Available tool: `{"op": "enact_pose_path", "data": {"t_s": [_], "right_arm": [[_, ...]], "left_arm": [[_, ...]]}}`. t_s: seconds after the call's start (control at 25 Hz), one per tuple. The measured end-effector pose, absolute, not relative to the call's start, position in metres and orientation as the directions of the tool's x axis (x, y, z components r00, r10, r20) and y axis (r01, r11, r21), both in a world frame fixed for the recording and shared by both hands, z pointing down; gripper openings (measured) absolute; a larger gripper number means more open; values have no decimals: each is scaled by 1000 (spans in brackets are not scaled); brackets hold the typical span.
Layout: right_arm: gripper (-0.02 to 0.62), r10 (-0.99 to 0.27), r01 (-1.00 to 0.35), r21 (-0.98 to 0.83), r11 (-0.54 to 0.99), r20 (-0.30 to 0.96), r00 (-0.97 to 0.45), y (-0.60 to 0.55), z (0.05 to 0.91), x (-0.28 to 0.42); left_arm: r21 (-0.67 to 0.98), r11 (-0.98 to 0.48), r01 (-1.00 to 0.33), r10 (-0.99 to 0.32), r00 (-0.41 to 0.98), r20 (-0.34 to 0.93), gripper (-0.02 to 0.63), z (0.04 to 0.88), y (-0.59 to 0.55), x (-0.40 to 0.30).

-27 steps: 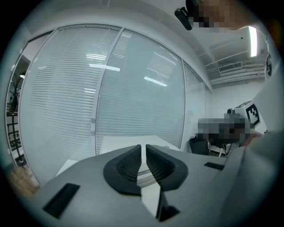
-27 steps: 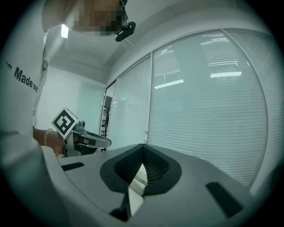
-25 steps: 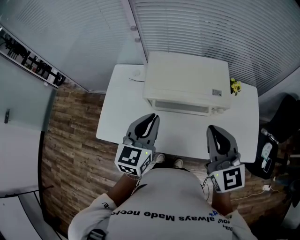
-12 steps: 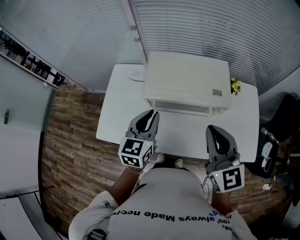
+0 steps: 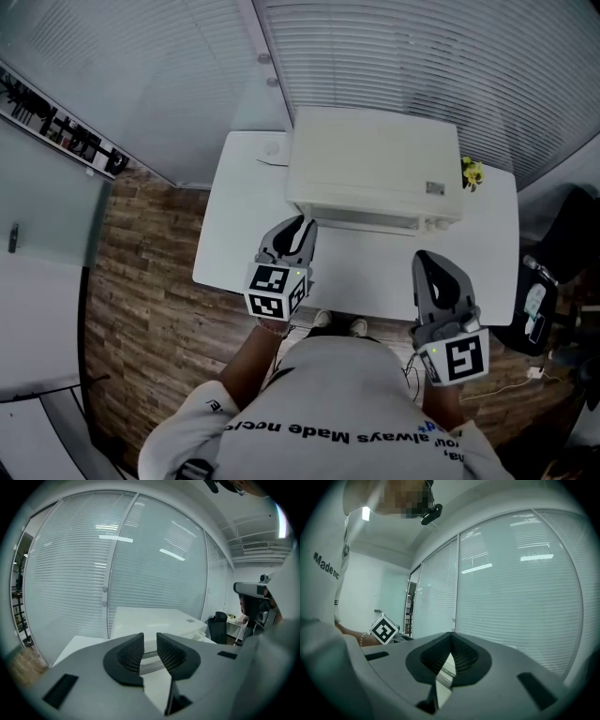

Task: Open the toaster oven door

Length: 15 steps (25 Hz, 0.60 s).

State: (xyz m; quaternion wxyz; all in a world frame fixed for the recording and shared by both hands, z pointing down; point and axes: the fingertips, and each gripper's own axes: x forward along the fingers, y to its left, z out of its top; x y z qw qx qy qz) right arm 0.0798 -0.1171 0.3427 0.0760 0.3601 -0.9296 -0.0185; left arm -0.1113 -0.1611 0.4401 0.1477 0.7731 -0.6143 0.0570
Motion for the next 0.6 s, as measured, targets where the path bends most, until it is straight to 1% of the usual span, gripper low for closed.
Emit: {"op": "enact_pose_path", "data": {"t_s": [0.36, 0.6], "right_arm": [[8, -672, -668, 85, 740, 131, -728, -124, 346, 73], [8, -669, -664, 81, 743, 135, -731, -128, 348, 69]], "left_arm": [[180, -185, -966, -910, 237, 340, 80, 474, -182, -122], [207, -171, -963, -894, 240, 379, 103, 494, -195, -128]]}}
